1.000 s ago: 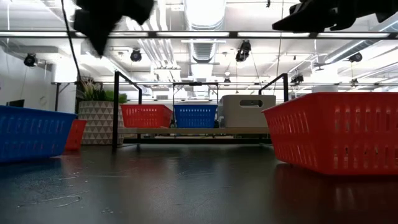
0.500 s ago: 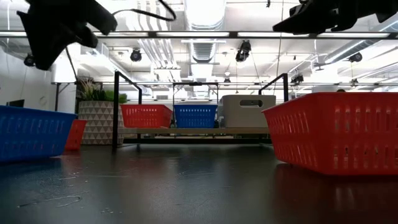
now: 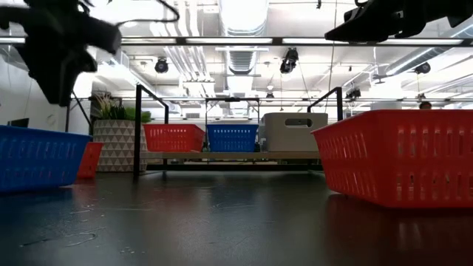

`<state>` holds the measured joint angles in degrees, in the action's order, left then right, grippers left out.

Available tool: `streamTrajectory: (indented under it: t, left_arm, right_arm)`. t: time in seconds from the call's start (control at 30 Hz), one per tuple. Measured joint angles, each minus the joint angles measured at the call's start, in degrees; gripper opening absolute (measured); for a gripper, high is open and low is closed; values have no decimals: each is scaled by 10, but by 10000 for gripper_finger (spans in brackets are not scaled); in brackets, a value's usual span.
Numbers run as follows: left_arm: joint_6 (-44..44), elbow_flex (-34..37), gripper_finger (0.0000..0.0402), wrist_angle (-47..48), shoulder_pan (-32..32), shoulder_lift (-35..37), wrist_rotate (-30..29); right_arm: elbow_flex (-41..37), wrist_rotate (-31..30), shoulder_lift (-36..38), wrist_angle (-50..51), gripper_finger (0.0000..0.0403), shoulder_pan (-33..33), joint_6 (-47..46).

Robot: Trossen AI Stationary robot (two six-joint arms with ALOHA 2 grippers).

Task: Stack baskets on shelf by color
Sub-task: Stack the top red basket on top of the red basket on the shelf

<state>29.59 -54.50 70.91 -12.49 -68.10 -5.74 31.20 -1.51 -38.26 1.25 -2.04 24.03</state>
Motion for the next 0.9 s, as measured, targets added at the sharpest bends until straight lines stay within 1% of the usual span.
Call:
streamTrajectory:
  t: [0.1,0.2,0.3,0.57,0.63,0.73,0.8,0.83,0.9]
  left_arm:
    - [27,27,144,-40,12,-9,-11]
    - [46,42,145,-88,24,-30,-45]
    - [59,47,143,-96,35,-62,-69]
    - [40,42,121,-104,45,-136,-68]
    - [23,39,105,-105,45,-148,-68]
    - [-28,27,62,-105,41,-163,-68]
    - [-82,12,25,-104,33,-169,-54]
    - [-116,-1,14,-105,27,-172,-43]
    - [-182,-28,8,-113,12,-175,-39]
  right_arm:
    - [0,0,0,0,9,0,0]
    - [0,0,0,0,9,0,0]
    - [0,0,0,0,9,0,1]
    - [0,0,0,0,9,0,0]
    - [0,0,0,0,9,0,0]
    - [0,0,0,1,9,0,0]
    - [0,0,0,2,9,0,0]
    - [0,0,0,2,9,0,0]
    - [0,0,-1,2,9,0,0]
